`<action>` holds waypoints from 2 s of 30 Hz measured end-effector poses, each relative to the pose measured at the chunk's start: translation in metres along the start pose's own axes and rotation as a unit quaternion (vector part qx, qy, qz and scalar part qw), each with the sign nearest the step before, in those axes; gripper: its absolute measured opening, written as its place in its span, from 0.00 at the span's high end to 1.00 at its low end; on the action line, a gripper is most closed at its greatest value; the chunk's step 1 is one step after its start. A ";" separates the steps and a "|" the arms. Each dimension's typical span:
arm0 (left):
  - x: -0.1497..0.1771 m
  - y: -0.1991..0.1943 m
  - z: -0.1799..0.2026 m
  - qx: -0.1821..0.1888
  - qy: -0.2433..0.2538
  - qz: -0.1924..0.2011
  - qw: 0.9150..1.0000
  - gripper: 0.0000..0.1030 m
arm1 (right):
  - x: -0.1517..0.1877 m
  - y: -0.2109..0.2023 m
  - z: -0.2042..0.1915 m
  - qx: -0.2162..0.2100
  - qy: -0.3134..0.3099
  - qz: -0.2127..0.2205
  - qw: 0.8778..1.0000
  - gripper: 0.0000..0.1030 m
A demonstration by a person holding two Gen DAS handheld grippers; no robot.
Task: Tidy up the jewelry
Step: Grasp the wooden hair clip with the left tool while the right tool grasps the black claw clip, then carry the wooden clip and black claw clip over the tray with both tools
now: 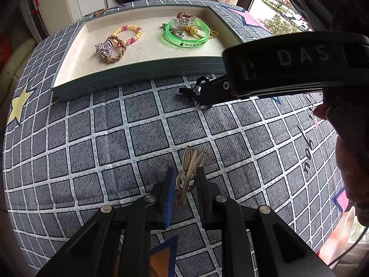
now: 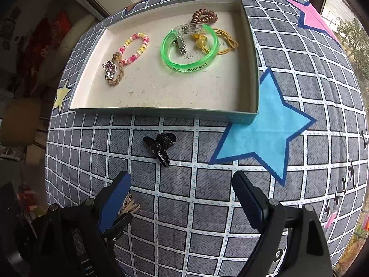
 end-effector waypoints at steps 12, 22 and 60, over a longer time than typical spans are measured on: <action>0.003 0.001 0.001 0.002 -0.008 -0.005 1.000 0.71 | -0.013 0.028 -0.029 0.057 -0.066 0.018 0.996 0.43; -0.002 0.000 -0.003 0.005 -0.011 -0.002 1.000 0.71 | -0.013 0.017 -0.006 0.026 -0.012 0.018 0.999 0.76; -0.073 -0.041 -0.078 -0.037 -0.040 0.073 0.996 0.70 | -0.042 -0.058 0.006 -0.049 0.059 0.049 0.996 0.76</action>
Point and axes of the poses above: each gripper's, at about its wrist camera, not at the fingertips, and y roughly the way its jaws point, z to its right, x to its underside, the point moved 6 cm from there along y, roughly the way its jaws point, and after that the axes turned 13 degrees about y, right-handed, at the moved point
